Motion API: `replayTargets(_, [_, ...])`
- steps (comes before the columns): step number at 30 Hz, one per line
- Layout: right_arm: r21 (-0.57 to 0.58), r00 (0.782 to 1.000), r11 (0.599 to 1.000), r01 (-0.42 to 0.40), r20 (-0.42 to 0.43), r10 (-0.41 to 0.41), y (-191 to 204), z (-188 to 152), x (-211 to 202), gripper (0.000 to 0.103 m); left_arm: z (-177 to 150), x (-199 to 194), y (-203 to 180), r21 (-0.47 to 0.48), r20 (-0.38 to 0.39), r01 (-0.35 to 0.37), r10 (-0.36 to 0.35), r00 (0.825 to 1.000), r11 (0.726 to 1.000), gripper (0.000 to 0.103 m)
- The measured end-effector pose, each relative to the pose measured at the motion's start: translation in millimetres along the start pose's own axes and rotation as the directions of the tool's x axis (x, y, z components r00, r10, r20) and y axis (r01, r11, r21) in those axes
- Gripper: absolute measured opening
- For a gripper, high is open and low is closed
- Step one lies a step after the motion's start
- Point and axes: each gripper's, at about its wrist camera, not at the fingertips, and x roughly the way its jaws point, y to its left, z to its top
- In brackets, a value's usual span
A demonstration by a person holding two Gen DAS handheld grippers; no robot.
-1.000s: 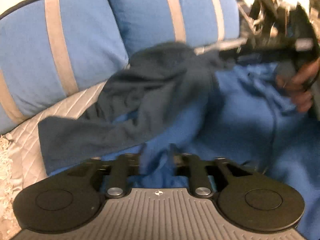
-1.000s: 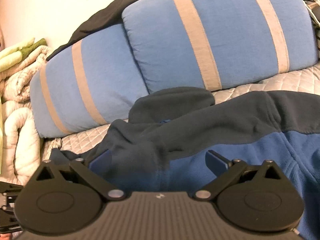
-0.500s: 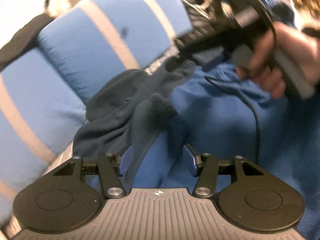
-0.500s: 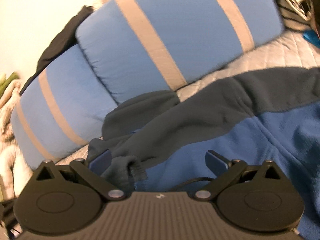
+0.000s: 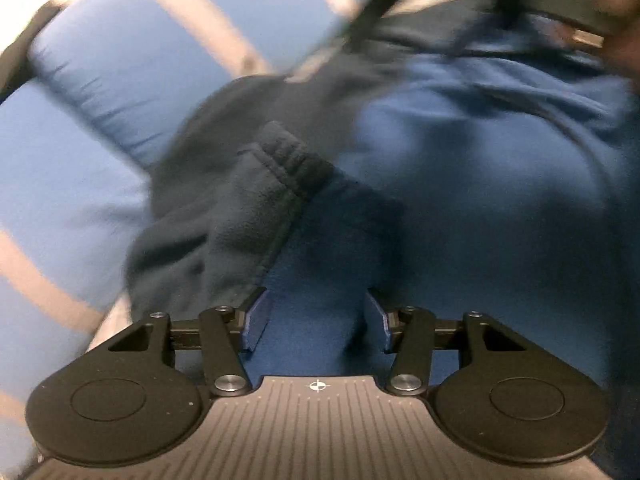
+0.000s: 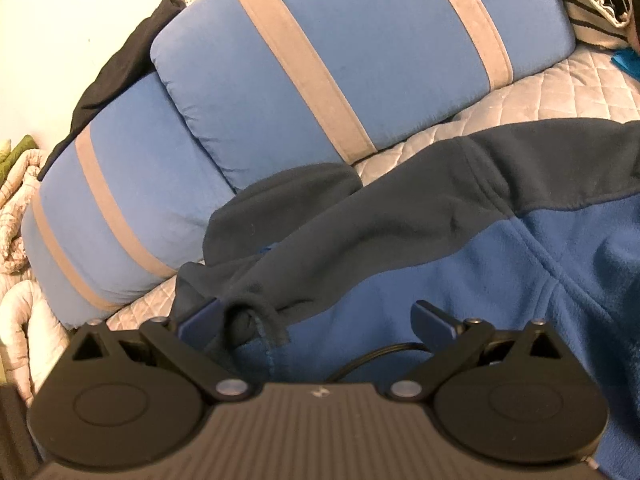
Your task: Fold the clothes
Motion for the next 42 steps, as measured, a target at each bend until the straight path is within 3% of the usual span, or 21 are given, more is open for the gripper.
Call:
replayTargets(2, [0.0,1.0,1.0,0.003,-0.004,-0.003,-0.3,-0.3,1.2,0.103,-2.8,7.2,9.4,-0.059,0.001,-0.006,0.006,1.0,0.998,0.054])
replayTargets(7, [0.009,1.0,1.0,0.002,-0.014,-0.001,-1.9,0.6,1.9,0.103,-8.0,-1.4,9.7,-0.086,0.042,0.029,-0.026,0.999,0.996,0.057])
replayTargets(12, [0.01,1.0,1.0,-0.003,-0.016,0.003,-2.0,0.9,0.9,0.103,-9.6,-27.5,-0.5,-0.02,0.1,0.045,-0.043,0.994,0.999,0.061])
replayTargets(18, [0.013,1.0,1.0,-0.009,-0.02,0.009,-2.0,1.6,-0.2,0.103,-9.8,-43.0,-23.3,0.128,0.086,0.08,-0.091,0.992,0.989,0.061])
replayTargets(21, [0.016,1.0,1.0,-0.008,-0.022,0.008,-1.8,1.9,0.2,0.103,-11.0,-39.8,-35.6,0.199,0.047,0.078,-0.089,0.995,0.977,0.056])
replayTargets(24, [0.02,1.0,1.0,-0.007,-0.025,0.007,-1.7,2.2,0.7,0.103,-12.8,-26.2,-49.1,0.28,0.002,0.037,-0.039,0.999,0.959,0.053])
replayTargets(26, [0.017,1.0,1.0,-0.006,-0.027,0.006,-1.0,2.2,1.2,0.103,-13.5,-17.6,-56.7,0.337,-0.001,-0.022,0.024,1.0,0.941,0.045])
replayTargets(28, [0.015,1.0,1.0,-0.004,-0.03,0.004,-0.9,2.1,2.0,0.103,-13.0,-11.6,-61.6,0.373,0.0,-0.074,0.08,0.997,0.925,0.016])
replayTargets(29, [0.014,1.0,1.0,-0.003,-0.031,0.003,-1.0,2.1,2.4,0.103,-12.0,-10.2,-62.4,0.378,0.002,-0.095,0.102,0.995,0.921,0.016])
replayTargets(30, [0.014,0.999,1.0,-0.002,-0.033,0.003,-1.2,2.0,2.7,0.103,-9.8,-12.6,-58.3,0.347,0.004,-0.081,0.084,0.996,0.934,0.012])
replayTargets(33, [0.013,0.999,1.0,0.001,-0.034,0.0,-1.8,1.5,3.0,0.103,-3.1,-25.3,-29.1,0.136,0.018,0.02,-0.023,1.0,0.991,0.006])
replayTargets(35, [0.013,0.999,1.0,0.0,-0.035,0.0,-1.7,0.9,3.1,0.103,-3.1,-34.6,0.9,-0.055,0.051,0.089,-0.087,0.995,0.995,0.006])
replayTargets(37, [0.012,0.999,1.0,-0.002,-0.038,0.002,-0.8,0.4,3.4,0.103,-7.9,-42.5,30.5,-0.228,0.098,0.147,-0.127,0.987,0.962,0.006])
replayTargets(40, [0.003,0.999,1.0,-0.003,-0.043,0.003,-0.4,-0.7,4.0,0.103,-20.8,-57.3,71.9,-0.438,0.178,0.209,-0.144,0.974,0.874,0.006])
replayTargets(42, [0.001,0.999,1.0,-0.005,-0.049,0.005,-0.5,-1.5,4.6,0.103,-32.5,-67.4,94.6,-0.535,0.217,0.218,-0.117,0.969,0.816,0.005])
